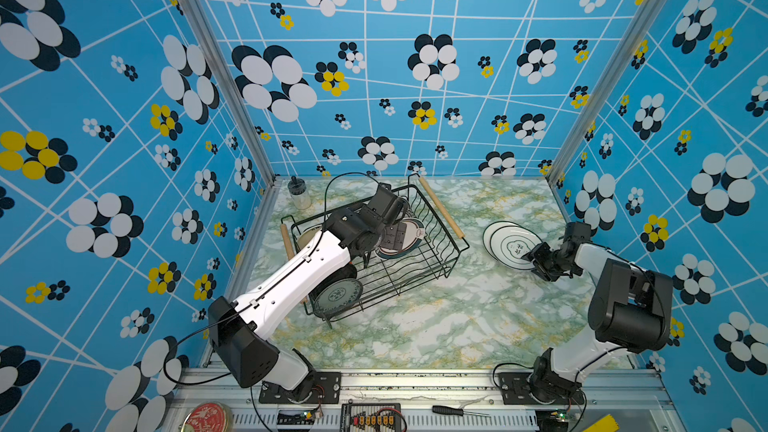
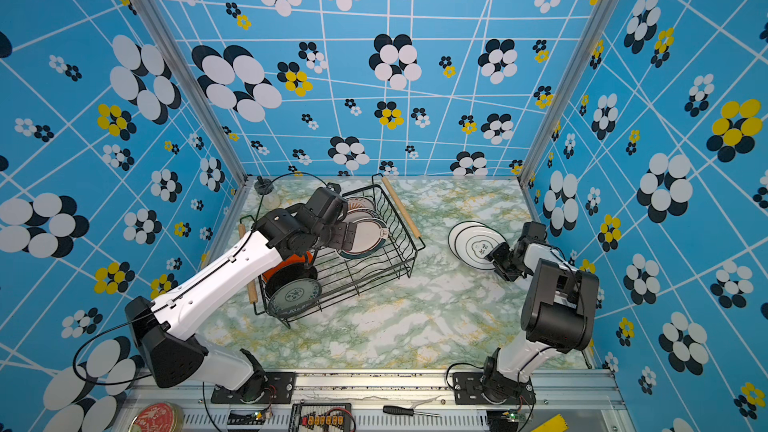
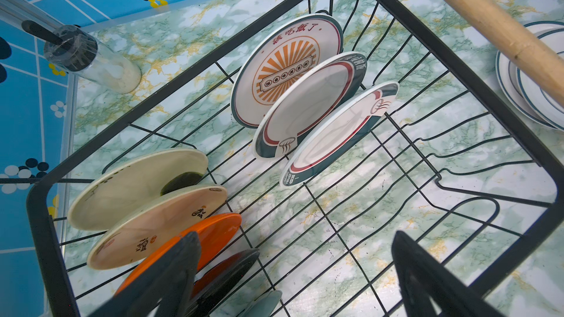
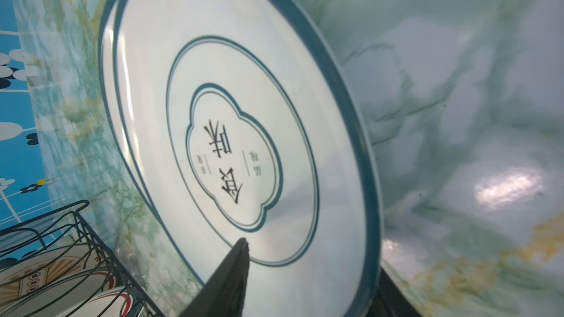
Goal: Unload the plates from the dish rack
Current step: 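Lower the white plate onto the first plate on the table with the right gripper, then open the right gripper and withdraw while the left gripper hovers over the rack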
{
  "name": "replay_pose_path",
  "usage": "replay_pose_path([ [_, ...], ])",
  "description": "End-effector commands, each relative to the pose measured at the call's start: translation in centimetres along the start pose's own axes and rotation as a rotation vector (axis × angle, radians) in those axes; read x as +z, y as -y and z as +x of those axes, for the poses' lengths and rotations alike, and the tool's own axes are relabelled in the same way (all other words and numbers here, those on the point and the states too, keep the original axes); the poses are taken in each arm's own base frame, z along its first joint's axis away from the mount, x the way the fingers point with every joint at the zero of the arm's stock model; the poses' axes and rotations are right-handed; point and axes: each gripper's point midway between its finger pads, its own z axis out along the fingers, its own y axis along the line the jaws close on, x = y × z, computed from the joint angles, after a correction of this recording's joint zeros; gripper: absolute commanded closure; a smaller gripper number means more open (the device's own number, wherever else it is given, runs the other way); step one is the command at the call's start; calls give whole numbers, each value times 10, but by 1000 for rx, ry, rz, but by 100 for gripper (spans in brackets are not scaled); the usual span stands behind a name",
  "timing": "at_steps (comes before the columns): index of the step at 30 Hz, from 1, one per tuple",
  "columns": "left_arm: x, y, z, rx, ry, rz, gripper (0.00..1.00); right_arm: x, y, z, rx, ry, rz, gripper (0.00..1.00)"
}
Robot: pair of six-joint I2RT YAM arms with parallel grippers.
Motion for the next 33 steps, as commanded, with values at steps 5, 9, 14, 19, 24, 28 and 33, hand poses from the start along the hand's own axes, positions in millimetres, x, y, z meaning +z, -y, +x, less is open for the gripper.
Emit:
replay_pose_path([
  [5,-1,-6,3,-16,-6,-1,1,2,-7,-3,-45,-14,47,41],
  [9,0,-7,5,-18,-16,4,1,3,-13,-3,-86,-23,92,38],
  [14,2,-7,8,-19,-31,9,1,4,-14,-4,-115,-33,153,34],
  [19,7,-10,10,-29,-48,8,1,3,-15,-7,-150,-32,206,31],
  [24,14,-11,13,-47,-70,28,1,7,-14,-7,-166,-39,229,27],
  [28,22,-7,14,-23,-87,51,1,10,-13,-6,-169,-46,232,23],
  [33,35,-3,10,28,-96,50,1,10,-14,-6,-175,-41,225,9],
])
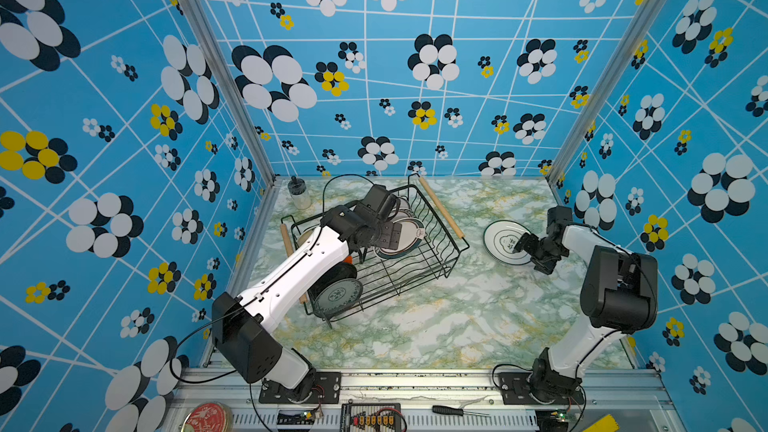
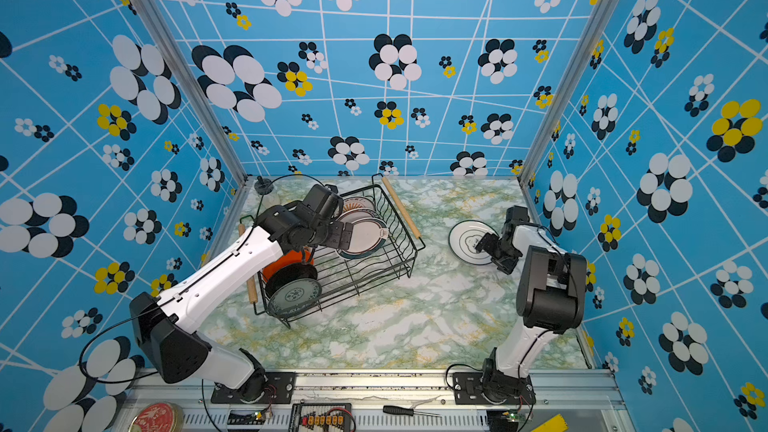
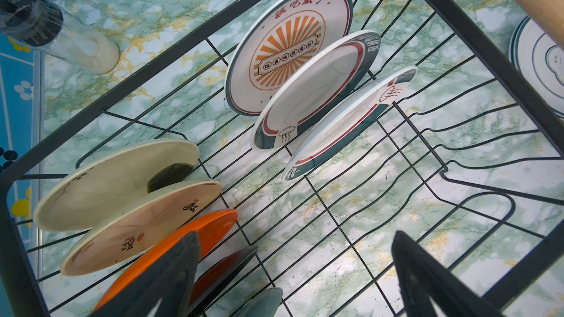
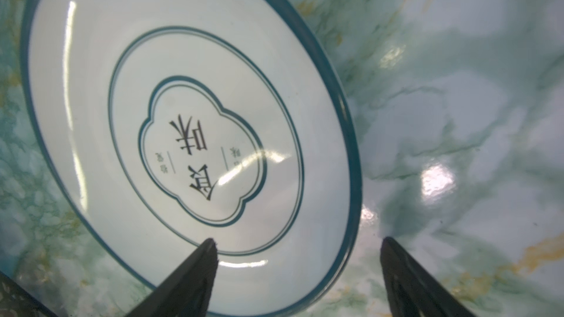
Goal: Unload the plates from the dish rack
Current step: 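Open the right gripper and withdraw while the left gripper hovers over the rack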
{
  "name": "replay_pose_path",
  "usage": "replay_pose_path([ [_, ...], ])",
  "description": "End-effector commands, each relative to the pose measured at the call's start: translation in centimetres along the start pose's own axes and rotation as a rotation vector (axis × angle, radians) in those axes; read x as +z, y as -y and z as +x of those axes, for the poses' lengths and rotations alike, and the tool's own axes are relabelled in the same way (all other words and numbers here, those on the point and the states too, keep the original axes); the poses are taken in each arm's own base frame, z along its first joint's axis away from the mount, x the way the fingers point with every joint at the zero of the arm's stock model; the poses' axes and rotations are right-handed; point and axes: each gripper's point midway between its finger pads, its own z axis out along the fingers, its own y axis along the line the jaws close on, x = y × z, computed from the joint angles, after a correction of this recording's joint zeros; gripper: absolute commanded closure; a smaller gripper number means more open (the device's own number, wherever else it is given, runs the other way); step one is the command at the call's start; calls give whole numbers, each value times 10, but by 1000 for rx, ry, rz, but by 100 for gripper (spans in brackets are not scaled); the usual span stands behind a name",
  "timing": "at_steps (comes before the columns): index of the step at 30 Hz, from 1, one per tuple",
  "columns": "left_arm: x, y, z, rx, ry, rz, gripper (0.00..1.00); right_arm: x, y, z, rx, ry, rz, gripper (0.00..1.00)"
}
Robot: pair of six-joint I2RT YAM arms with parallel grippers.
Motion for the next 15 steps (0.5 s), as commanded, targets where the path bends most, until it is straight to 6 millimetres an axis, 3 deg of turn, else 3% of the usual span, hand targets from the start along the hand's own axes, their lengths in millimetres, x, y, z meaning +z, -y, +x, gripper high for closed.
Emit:
replay_pose_path([
  [1,14,5,-4,53,-14,16,1,1,0,2,-16,-13,20,9],
  [2,16,7,-5,68,-17,21,1,1,0,3,-16,-15,19,1],
  [15,49,18,-24,202,-28,76,1,-19,0,3,-33,20,16,1],
])
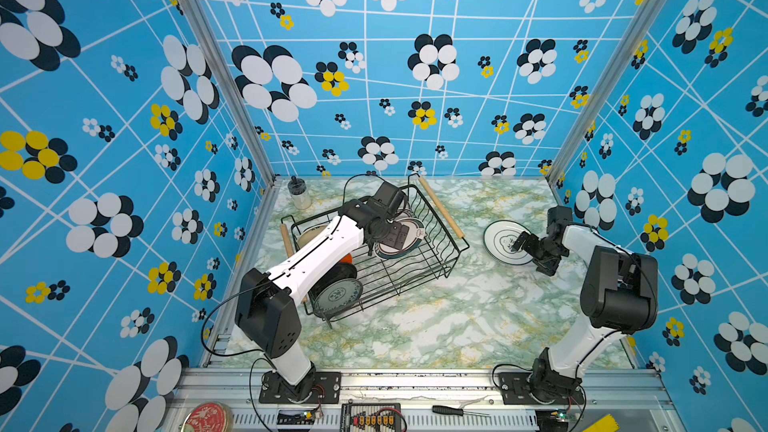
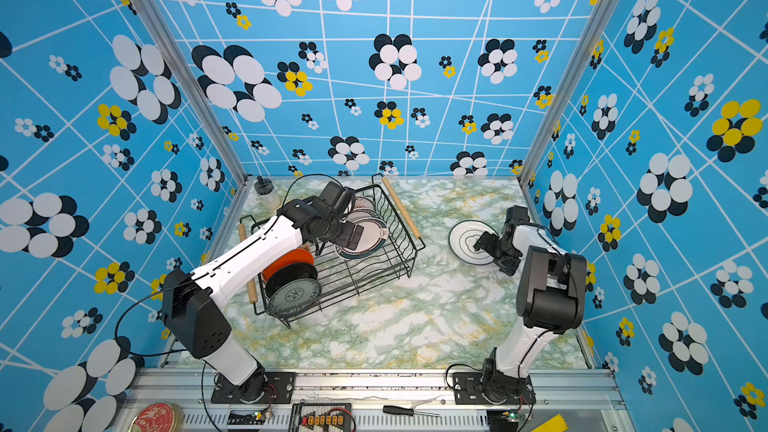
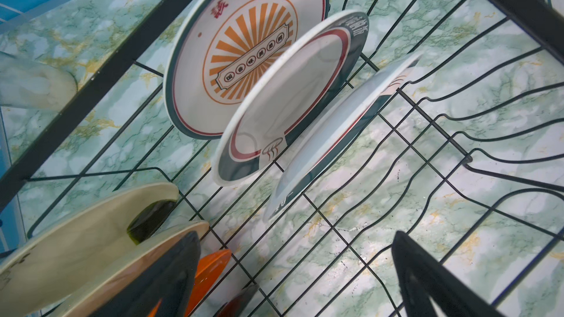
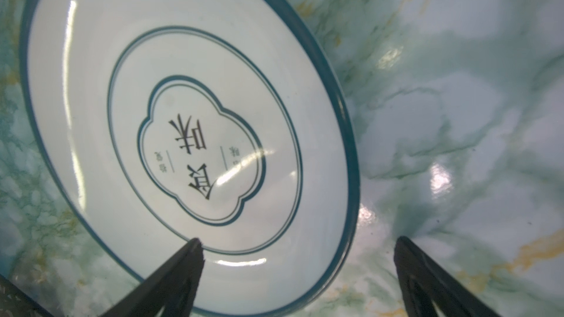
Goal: Unload the plates from the dish rack
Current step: 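Open the right gripper and withdraw while the left gripper hovers over the rack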
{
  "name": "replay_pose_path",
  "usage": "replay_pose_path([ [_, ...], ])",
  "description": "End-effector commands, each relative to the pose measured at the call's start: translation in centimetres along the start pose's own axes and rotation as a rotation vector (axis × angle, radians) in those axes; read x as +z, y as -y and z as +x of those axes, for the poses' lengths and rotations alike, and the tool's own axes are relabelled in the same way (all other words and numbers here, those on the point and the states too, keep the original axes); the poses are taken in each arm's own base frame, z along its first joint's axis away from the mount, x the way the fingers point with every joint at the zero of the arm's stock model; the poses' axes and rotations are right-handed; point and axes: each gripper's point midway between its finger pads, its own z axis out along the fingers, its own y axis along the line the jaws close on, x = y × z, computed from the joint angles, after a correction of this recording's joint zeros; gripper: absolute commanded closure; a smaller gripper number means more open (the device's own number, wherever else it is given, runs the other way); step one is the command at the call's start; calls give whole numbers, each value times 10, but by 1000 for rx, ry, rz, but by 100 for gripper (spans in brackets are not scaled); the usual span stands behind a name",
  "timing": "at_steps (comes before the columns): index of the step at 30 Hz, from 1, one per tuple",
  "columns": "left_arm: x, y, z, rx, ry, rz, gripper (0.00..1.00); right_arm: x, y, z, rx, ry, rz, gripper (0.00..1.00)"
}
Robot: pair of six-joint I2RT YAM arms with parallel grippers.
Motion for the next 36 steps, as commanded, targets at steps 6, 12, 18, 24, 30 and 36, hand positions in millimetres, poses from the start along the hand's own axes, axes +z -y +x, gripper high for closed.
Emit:
replay_pose_path([
  [6,19,10,-16,110,-4,74,5,-28,-1,8,-21,31,-12,1],
  [12,33,15,-18,140,-11,94,10,-36,2,12,-12,47,-29,1],
  [18,47,17,-16,159,-33,101,21,-41,4,16,-8,50,-45,1],
  [24,61,13,-11,156,-53,102,32,-43,7,18,-3,52,-50,1],
  [30,66,10,-8,167,-55,112,45,-45,9,20,0,56,-54,1],
  [36,72,8,-3,180,-61,121,54,-49,12,23,1,60,-60,1],
])
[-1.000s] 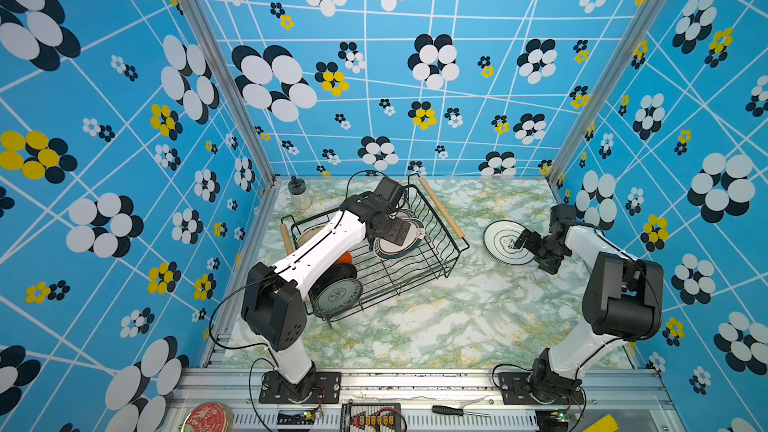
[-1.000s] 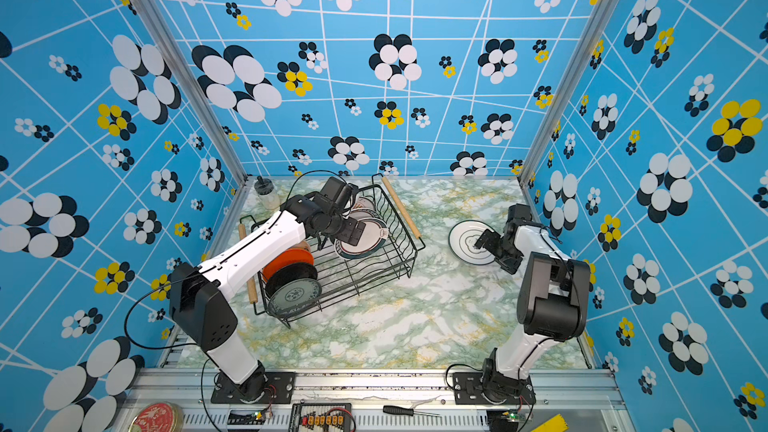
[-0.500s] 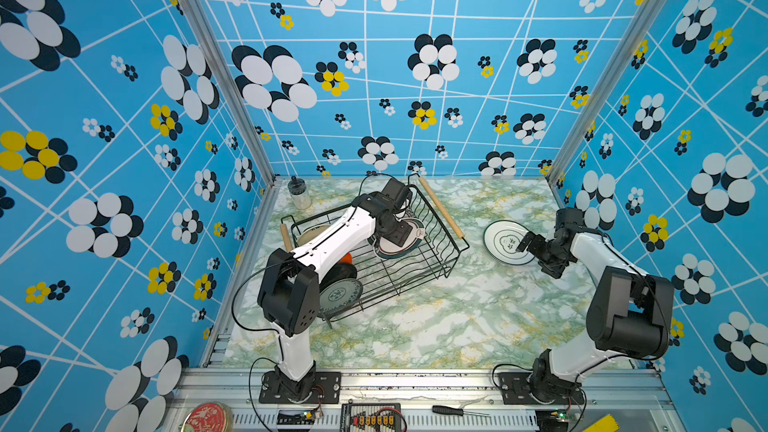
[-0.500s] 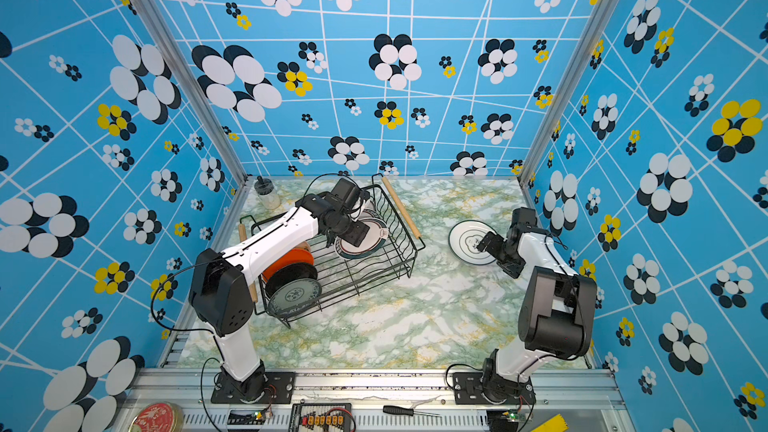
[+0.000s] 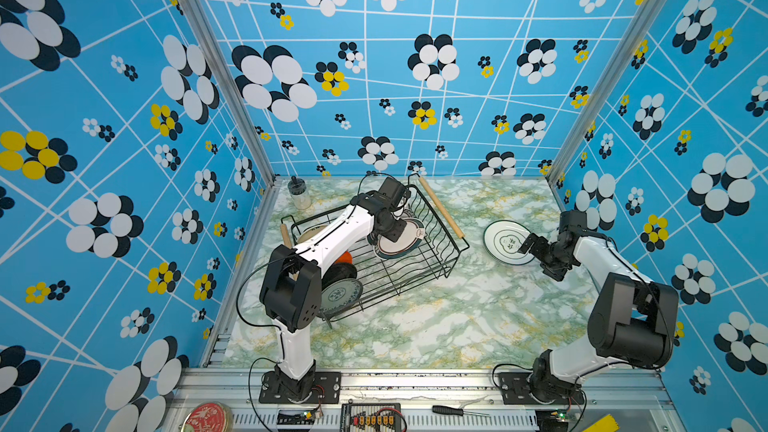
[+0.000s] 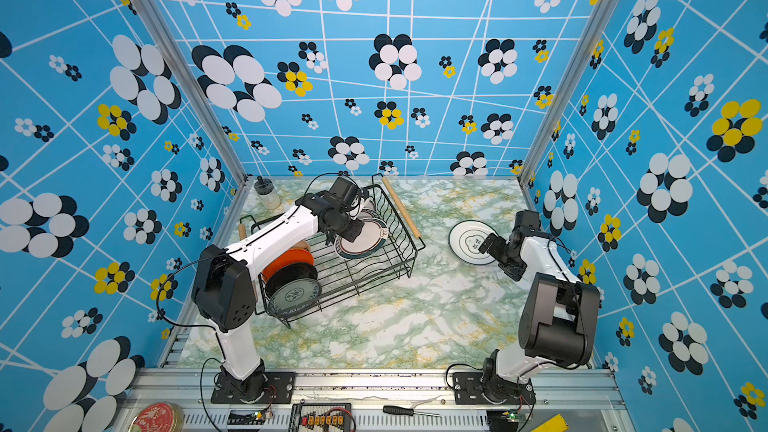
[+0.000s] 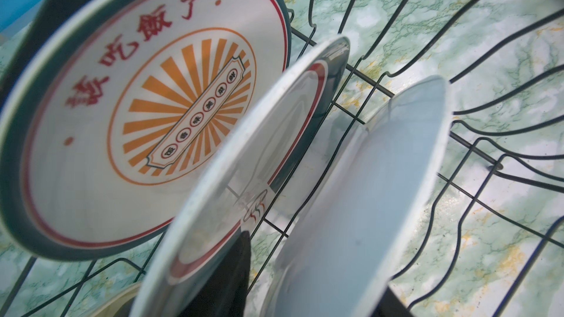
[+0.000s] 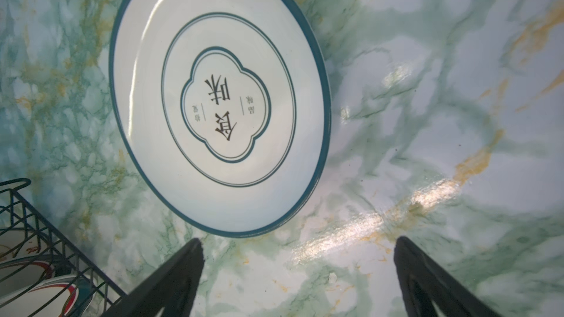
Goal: Unload the plates from the dish rack
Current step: 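Open the right gripper and withdraw while the left gripper hovers over the rack, then lower the left gripper onto the red-and-green-rimmed white plate and grasp it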
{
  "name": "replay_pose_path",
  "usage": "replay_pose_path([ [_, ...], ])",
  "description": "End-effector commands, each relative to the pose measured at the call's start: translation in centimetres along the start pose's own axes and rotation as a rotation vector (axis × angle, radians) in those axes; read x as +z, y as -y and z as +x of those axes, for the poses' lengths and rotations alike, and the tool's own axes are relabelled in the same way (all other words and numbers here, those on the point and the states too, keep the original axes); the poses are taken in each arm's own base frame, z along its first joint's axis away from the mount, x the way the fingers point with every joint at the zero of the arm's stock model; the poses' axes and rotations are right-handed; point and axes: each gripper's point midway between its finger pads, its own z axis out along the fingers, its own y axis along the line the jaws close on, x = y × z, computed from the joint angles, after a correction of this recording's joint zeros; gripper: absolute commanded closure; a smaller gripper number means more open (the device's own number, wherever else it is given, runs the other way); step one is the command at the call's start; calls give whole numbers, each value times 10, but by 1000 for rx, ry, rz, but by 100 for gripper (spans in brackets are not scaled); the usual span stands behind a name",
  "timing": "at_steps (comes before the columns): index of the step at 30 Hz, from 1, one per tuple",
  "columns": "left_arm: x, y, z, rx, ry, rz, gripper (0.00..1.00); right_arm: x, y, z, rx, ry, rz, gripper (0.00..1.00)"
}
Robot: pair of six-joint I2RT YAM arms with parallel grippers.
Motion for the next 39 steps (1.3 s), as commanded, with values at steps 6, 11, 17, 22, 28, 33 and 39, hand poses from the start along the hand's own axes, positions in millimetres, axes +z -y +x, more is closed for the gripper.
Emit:
replay_pose_path([
  [6,12,-4,10,13,-17,28,66,-12,4,9,-10,-1,-12,1],
  [11,14,-4,12,22,-22,37,73,-15,3,10,-11,2,-22,1],
  [17,13,-2,17,38,-30,52,80,-20,2,11,-13,15,-34,1],
  [22,13,-2,21,39,-32,63,83,-25,3,11,0,39,-41,1],
  [28,6,1,23,48,-27,83,89,-28,0,12,1,38,-61,1],
  [33,-2,3,23,59,-16,95,94,-28,-4,14,0,30,-83,1],
  [39,-20,3,18,57,7,97,99,-31,-7,14,-5,36,-100,1],
])
